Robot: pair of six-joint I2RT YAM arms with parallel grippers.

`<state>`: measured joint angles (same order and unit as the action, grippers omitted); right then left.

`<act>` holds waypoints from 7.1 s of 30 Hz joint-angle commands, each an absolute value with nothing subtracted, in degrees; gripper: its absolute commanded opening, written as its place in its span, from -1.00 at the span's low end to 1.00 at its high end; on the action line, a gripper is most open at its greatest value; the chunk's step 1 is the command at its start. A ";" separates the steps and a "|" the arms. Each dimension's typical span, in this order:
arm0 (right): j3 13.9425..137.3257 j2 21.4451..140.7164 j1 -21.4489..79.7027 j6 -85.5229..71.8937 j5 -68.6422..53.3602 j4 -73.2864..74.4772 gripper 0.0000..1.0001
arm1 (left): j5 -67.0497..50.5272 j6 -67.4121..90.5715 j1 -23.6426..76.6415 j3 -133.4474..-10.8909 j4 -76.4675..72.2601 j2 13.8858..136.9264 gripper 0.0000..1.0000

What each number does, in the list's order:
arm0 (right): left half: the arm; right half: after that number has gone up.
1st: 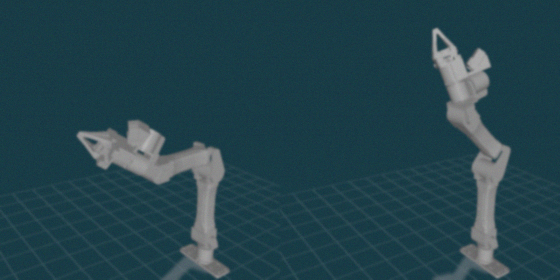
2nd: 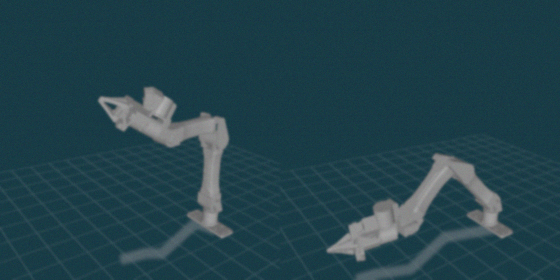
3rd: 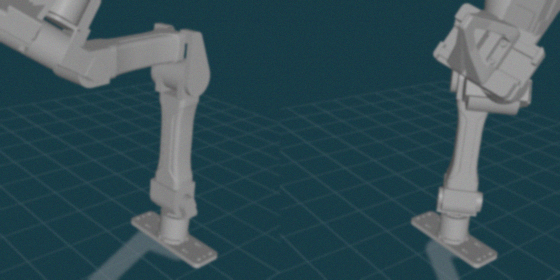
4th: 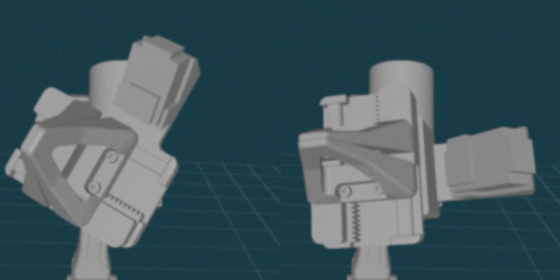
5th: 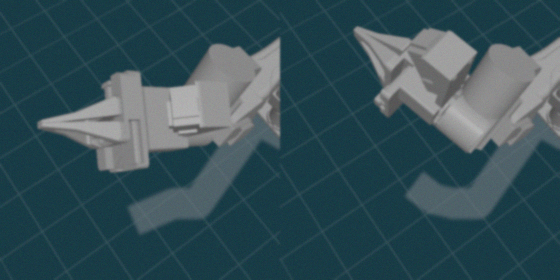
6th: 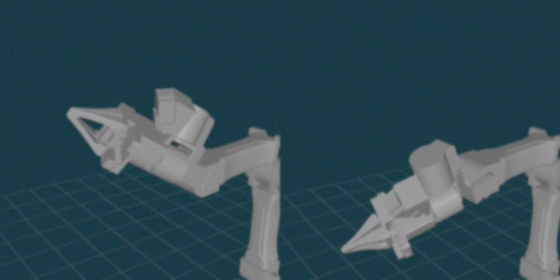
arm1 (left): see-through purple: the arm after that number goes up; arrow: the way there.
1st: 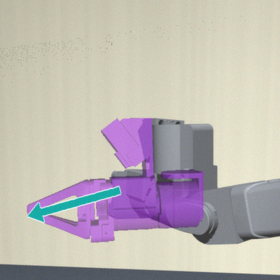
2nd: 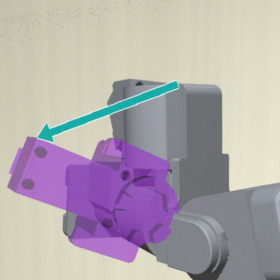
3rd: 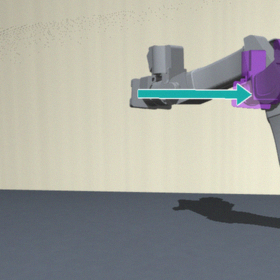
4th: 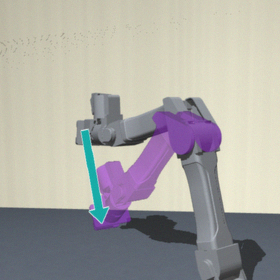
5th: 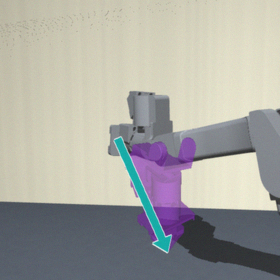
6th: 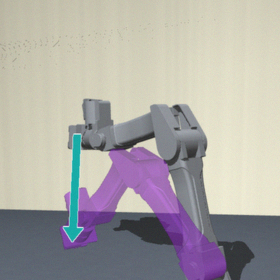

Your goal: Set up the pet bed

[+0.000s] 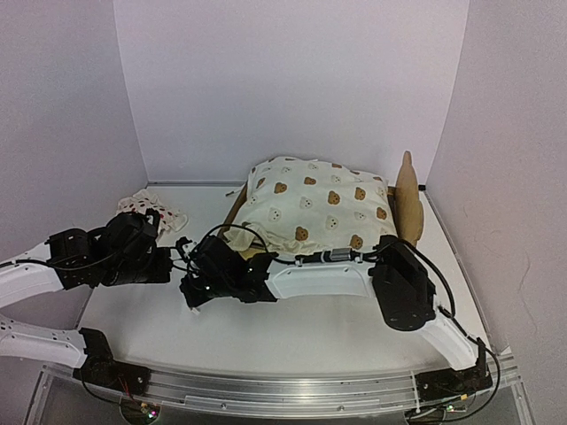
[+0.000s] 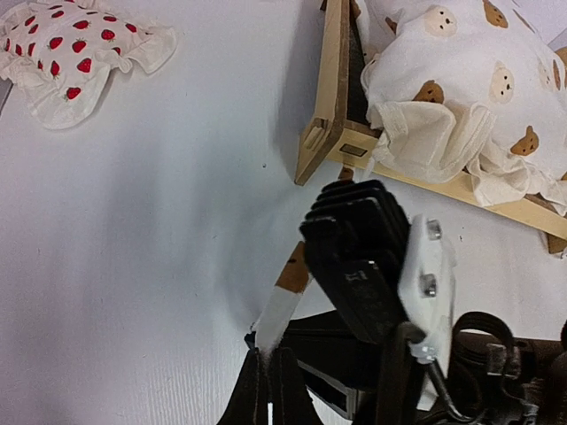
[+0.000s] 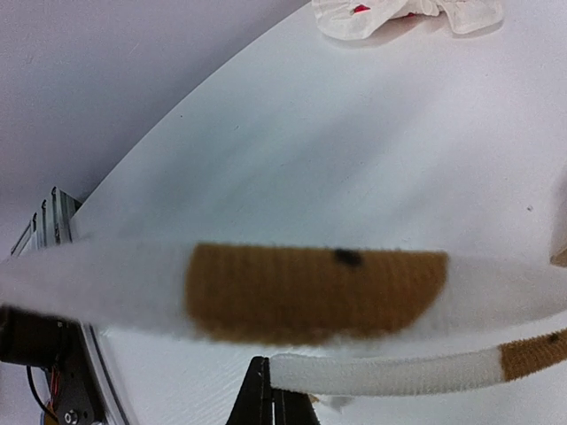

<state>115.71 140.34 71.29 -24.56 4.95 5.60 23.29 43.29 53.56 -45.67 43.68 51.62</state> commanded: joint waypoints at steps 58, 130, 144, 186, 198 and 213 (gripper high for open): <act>68.51 98.19 64.34 -21.09 20.50 0.00 0.16 | 13.26 43.86 60.22 -53.53 40.12 74.86 0.51; 86.40 119.18 63.66 -23.95 7.50 1.59 0.20 | 16.56 46.20 46.51 -38.31 32.35 65.16 -1.00; 86.80 126.25 63.74 -22.29 15.16 -13.37 -0.01 | 18.10 40.81 46.49 -43.90 28.30 66.08 -1.00; 91.04 138.21 63.73 -14.01 24.02 -30.42 -0.42 | 16.49 36.71 46.49 -45.26 25.86 65.51 -1.00; 89.65 137.67 63.70 -8.64 17.93 -35.10 -0.94 | 14.79 34.11 46.43 -45.83 22.21 66.66 -1.00; 78.81 129.87 63.68 -3.17 12.17 -43.87 -1.00 | 8.93 29.09 44.17 -51.61 15.37 76.41 -1.00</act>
<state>79.68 134.42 63.31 -4.87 14.38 -39.43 11.40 31.20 45.17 -48.65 19.02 74.48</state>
